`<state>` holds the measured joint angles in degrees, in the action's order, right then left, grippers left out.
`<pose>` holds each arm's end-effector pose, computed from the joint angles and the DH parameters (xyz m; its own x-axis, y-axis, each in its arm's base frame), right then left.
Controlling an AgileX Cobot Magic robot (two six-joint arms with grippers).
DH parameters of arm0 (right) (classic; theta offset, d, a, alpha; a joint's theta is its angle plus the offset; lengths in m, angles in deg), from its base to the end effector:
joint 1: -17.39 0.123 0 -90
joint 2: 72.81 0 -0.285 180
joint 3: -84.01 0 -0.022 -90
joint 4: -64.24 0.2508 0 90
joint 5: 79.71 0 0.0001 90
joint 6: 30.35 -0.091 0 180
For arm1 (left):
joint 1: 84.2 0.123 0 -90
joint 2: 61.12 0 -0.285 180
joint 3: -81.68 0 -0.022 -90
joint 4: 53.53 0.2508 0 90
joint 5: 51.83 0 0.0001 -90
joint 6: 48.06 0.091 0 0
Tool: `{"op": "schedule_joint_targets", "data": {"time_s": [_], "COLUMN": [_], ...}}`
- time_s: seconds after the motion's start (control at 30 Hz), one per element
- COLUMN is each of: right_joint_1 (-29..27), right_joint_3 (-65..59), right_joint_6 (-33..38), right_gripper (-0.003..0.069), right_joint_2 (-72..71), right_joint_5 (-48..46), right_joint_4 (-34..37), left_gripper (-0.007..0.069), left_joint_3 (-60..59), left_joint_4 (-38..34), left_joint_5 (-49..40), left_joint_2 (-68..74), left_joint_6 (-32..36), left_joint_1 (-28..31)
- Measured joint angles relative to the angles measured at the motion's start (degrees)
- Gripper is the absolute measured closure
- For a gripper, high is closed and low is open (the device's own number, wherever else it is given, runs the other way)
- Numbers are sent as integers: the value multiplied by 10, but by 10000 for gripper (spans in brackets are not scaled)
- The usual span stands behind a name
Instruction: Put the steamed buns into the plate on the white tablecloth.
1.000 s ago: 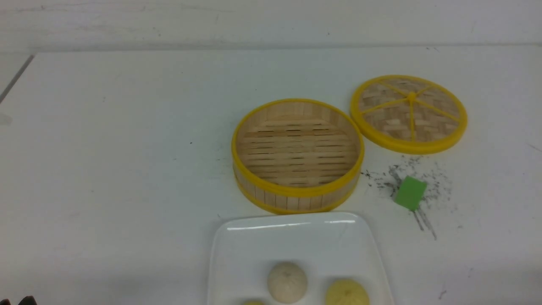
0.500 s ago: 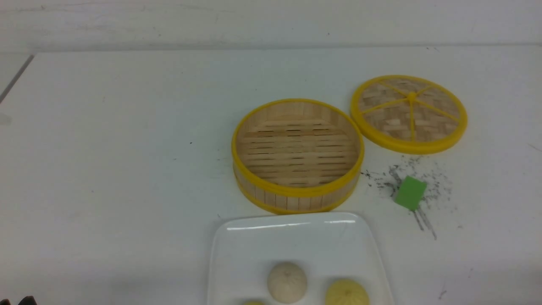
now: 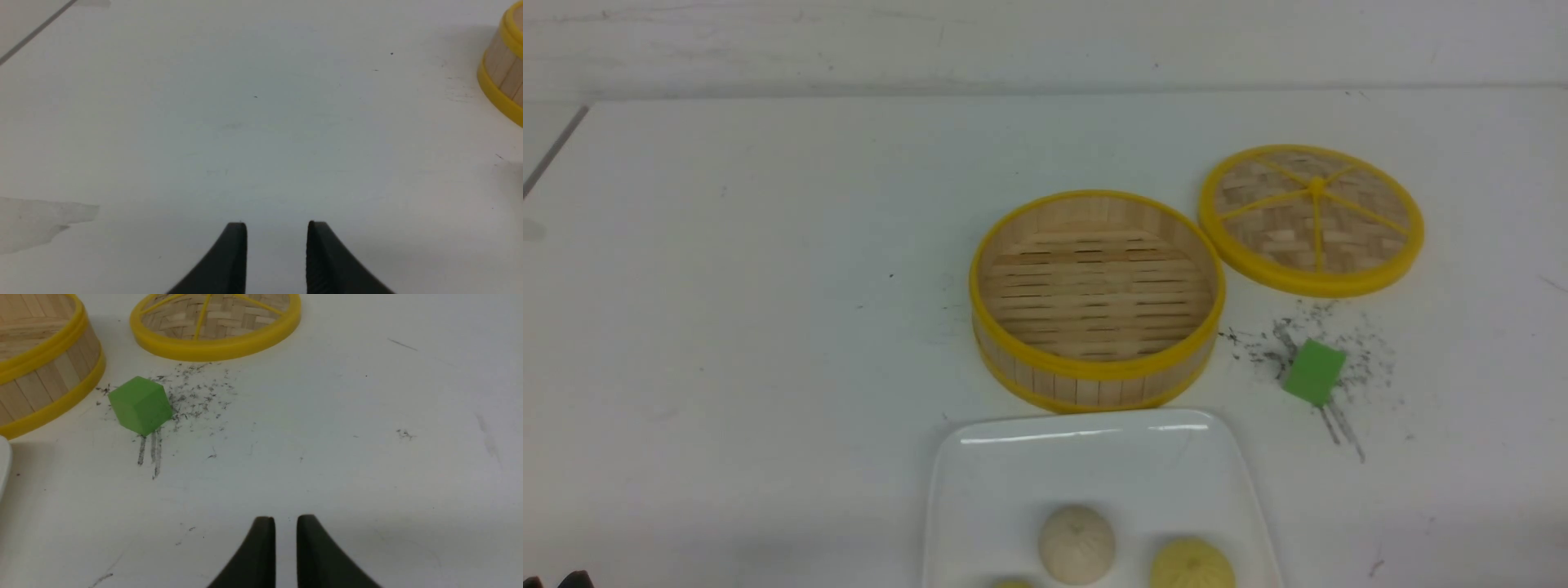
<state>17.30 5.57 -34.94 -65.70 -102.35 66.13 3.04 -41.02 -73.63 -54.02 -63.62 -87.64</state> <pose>0.0520 0.0011 0.1712 -0.3112 0.1108 -0.9438 0.0240 0.9938 0.1088 0.0527 0.0042 0.1721 -0.2912 -0.0508 -0.9553 -0.0369 0.9984 -0.0418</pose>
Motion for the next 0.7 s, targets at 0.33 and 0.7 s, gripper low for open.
{"op": "schedule_joint_targets", "data": {"time_s": [0.33, 0.7], "right_joint_1": [0, 0], "right_joint_3": [0, 0], "right_joint_6": [0, 0], "right_gripper": [542, 530], "right_joint_2": [0, 0], "right_joint_5": [0, 0], "right_joint_4": [0, 0], "left_gripper": [384, 384], "left_joint_3": [0, 0], "left_joint_4": [0, 0], "left_joint_5": [0, -1], "left_joint_2": [0, 0], "left_joint_6": [0, 0], "left_joint_1": [0, 0]}}
